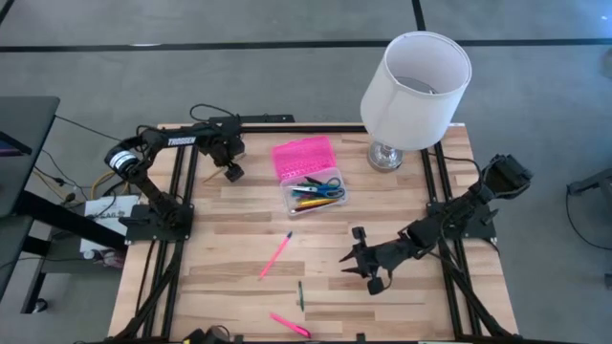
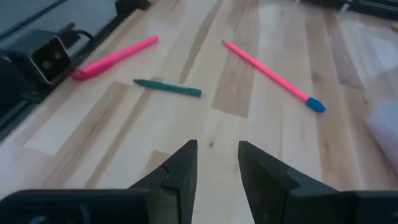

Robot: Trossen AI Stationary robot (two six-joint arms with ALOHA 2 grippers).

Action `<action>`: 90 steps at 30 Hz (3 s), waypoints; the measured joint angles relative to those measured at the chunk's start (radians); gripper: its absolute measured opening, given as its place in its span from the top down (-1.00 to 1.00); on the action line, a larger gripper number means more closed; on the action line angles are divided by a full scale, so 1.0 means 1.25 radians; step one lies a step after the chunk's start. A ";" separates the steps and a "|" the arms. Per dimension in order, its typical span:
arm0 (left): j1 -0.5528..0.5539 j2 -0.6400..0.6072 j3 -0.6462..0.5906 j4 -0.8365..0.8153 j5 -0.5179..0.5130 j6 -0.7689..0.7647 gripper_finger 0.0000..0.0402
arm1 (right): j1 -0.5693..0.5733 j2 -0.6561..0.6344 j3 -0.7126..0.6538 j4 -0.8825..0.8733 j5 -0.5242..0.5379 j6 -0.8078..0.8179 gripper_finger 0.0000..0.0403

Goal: Pick & place school supplies into a supply box
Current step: Put the yellow pencil into the pink supply box

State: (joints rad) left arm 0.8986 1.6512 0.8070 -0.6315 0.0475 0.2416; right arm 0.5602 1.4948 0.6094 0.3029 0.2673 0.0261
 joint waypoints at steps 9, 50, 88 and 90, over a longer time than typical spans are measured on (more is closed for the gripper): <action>-0.014 0.000 0.000 -0.020 0.026 0.012 -0.20 | 0.000 0.000 0.000 0.009 -0.003 0.000 0.45; -0.068 -0.022 -0.005 -0.031 -0.003 0.041 0.98 | 0.000 -0.001 0.000 0.006 -0.004 -0.006 0.45; -0.352 -0.217 -0.004 0.564 0.230 -0.227 1.00 | 0.000 -0.001 0.000 -0.008 -0.004 -0.009 0.45; -0.361 -0.217 -0.004 0.599 0.227 -0.253 1.00 | 0.000 -0.001 0.001 -0.008 -0.004 -0.009 0.45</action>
State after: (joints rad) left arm 0.4473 1.3796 0.8021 0.1169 0.3318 -0.0746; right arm 0.5602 1.4940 0.6102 0.2932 0.2626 0.0150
